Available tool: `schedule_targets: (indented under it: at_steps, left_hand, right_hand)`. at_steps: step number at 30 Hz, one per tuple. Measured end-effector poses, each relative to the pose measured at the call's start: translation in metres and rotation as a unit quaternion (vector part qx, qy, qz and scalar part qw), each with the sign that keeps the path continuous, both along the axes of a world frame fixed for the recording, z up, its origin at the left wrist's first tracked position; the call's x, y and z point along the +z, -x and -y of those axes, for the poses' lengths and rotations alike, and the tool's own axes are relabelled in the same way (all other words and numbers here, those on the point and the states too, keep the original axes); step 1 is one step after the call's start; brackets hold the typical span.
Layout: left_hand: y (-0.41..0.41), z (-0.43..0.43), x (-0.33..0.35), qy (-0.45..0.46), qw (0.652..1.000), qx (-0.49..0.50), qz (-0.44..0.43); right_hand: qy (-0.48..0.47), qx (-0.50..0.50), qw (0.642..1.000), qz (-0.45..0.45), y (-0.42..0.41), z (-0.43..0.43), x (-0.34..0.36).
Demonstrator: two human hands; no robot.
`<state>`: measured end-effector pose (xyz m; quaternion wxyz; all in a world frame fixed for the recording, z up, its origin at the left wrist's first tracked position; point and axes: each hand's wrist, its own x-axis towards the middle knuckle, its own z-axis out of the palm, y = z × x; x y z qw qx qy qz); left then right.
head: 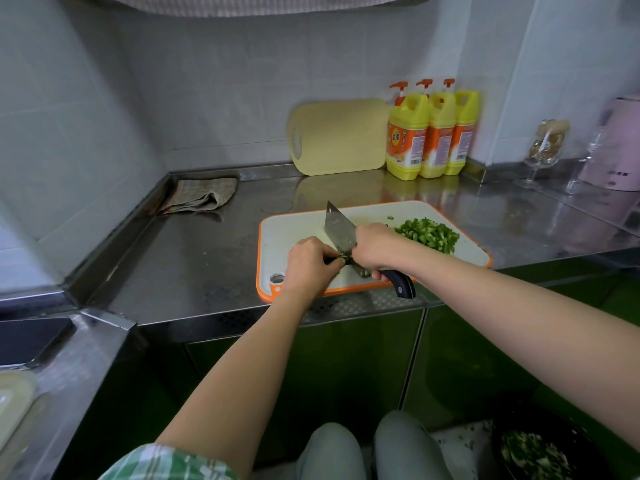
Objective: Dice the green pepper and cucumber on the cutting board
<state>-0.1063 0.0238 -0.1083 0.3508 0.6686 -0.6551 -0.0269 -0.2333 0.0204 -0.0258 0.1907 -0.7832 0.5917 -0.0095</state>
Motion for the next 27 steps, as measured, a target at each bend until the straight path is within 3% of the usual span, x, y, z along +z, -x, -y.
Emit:
schedule_targets:
  at_steps: [3,11,19,27]
  left_hand:
    - [0.0,-0.001,0.0,0.004,1.0,-0.001,0.0]
    - [-0.007,-0.002,0.001,-0.004,1.0,-0.004,0.01]
    - [-0.004,-0.002,0.0,0.001,1.0,0.009,0.007]
    - [-0.005,-0.003,0.0,0.004,1.0,0.004,0.002]
  right_hand:
    - [0.009,-0.01,1.0,0.007,-0.005,0.001,-0.006]
    - [0.013,-0.035,0.986,0.163,0.013,0.014,-0.004]
    - [-0.007,0.003,0.998,0.065,0.011,0.003,0.006]
    - [-0.002,-0.01,0.997,0.078,0.001,0.008,-0.009]
